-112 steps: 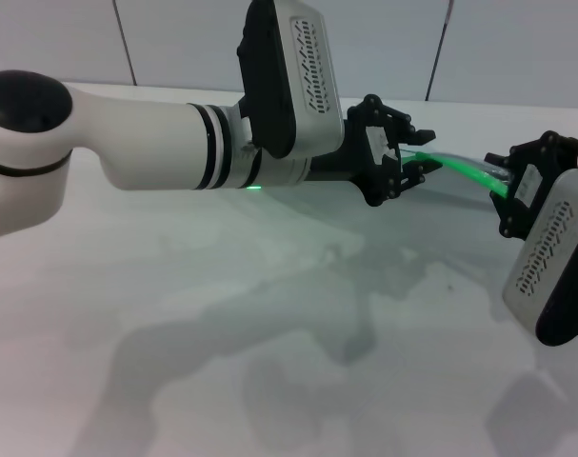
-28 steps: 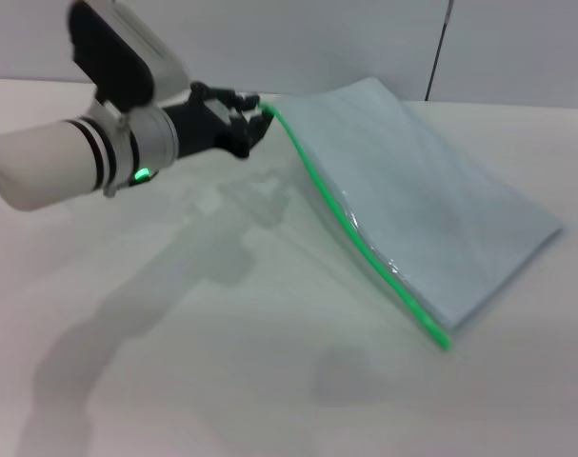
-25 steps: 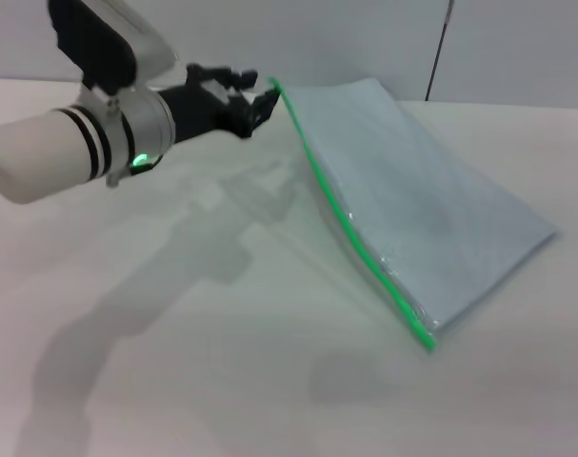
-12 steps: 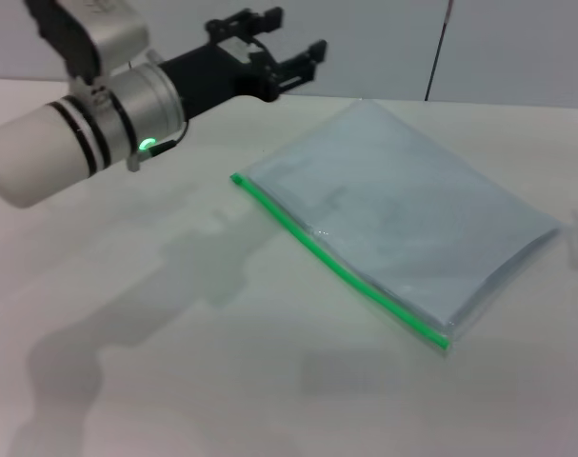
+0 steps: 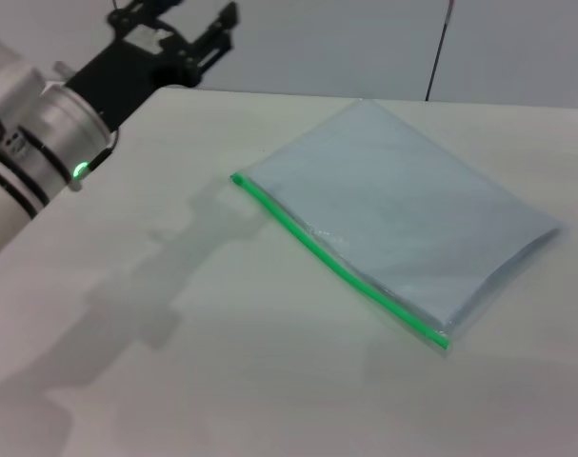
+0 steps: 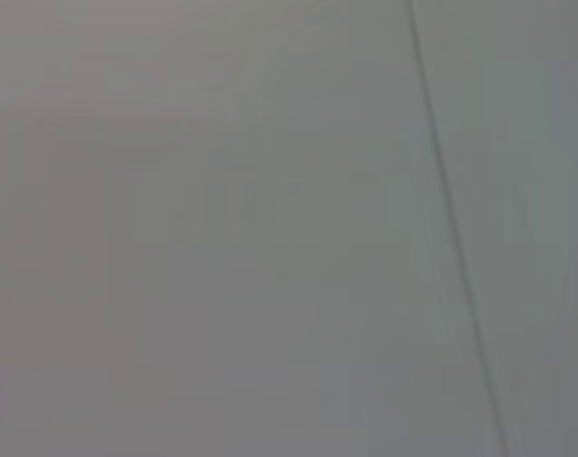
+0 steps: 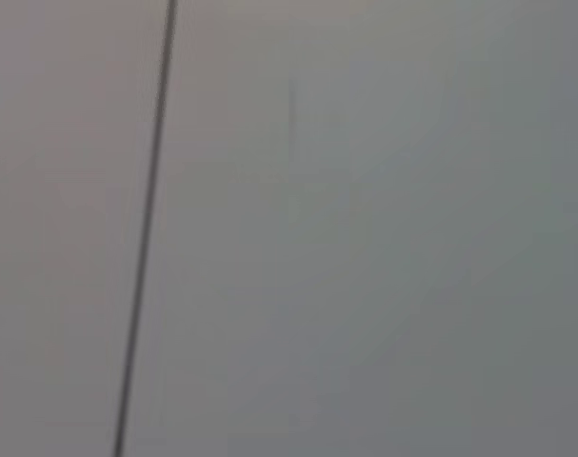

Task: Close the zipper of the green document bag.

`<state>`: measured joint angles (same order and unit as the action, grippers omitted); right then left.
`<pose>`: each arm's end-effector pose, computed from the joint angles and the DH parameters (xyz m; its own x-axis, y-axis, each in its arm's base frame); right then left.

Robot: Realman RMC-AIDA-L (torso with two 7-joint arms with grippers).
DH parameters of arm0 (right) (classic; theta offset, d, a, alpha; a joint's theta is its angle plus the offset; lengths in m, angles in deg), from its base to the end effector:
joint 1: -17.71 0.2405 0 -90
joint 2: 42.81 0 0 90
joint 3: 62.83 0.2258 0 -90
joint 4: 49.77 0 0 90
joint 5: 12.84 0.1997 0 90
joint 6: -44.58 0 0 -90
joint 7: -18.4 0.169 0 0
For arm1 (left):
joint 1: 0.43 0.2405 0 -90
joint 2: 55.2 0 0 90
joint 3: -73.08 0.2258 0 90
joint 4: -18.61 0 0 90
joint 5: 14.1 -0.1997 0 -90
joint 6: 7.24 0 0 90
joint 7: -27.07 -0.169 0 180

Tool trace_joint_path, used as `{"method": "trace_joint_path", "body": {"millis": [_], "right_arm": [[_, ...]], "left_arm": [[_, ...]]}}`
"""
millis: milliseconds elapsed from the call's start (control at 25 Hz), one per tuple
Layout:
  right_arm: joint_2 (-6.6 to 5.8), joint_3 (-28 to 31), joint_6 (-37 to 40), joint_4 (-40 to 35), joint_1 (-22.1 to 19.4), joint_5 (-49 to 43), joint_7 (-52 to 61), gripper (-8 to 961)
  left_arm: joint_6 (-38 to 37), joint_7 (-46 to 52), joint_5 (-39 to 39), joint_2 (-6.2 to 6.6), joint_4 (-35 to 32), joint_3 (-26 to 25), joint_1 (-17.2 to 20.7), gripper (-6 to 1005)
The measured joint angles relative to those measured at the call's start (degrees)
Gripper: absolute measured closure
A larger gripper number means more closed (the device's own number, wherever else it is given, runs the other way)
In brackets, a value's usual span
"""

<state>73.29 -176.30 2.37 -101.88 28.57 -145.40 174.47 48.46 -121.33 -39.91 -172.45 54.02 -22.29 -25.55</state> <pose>0.2438 0.3642 0.0404 0.7803 0.0773 -0.6205 -0.6230 0.0105 -0.7821 -0.1842 0.3932 0.0293 0.7007 -0.2123 0.6811 0.5110 -0.5169 -0.6868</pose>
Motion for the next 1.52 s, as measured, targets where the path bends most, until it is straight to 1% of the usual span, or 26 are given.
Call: {"method": "trace_joint_path", "body": {"millis": [120,200,280,360,520,640,800,920,1120,1520], "right_arm": [[0.17,-0.05,-4.11,6.15,2.64,0.2,2.33,540],[0.28,-0.3,-6.94,10.06,4.48,1.04,4.12,540],[0.29,-1.22,-8.76,13.11,6.22,3.71,5.04,540],[0.26,-2.37,-9.68,15.76,8.14,7.69,5.19,540],[0.22,-3.08,-9.81,22.2,12.37,14.81,5.2,541],[0.27,-3.13,-9.4,25.22,14.32,18.48,5.18,542],[0.27,-3.55,-9.25,26.61,15.06,19.51,5.04,544],[0.26,-3.99,-9.25,28.02,15.79,19.53,5.01,545],[0.33,-4.02,-8.82,29.94,17.06,19.56,5.12,547],[0.28,-4.02,-7.08,30.2,17.41,19.63,5.01,547]], "left_arm": [[-1.07,-9.5,11.09,-0.17,-1.15,4.41,0.84,306],[-1.81,-13.31,18.38,-0.18,-2.21,7.01,0.87,310],[-2.54,-14.14,22.83,-0.13,-2.98,8.07,0.68,313],[-3.5,-14.16,25.65,-0.01,-3.79,7.95,0.33,315],[-4.72,-14.22,27.03,0.21,-5.91,7.12,-0.63,320],[-4.75,-14.25,27.2,0.26,-7.76,6.29,-1.15,323],[-4.68,-14.28,27.42,0.28,-10.67,4.33,-2.25,328],[-4.23,-14.3,27.57,0.28,-12.19,3.89,-2.96,332],[-4.05,-14.32,28.47,0.28,-12.48,3.89,-3.09,338],[-3.93,-14.37,28.61,0.32,-13.04,3.96,-3.05,350]]}}
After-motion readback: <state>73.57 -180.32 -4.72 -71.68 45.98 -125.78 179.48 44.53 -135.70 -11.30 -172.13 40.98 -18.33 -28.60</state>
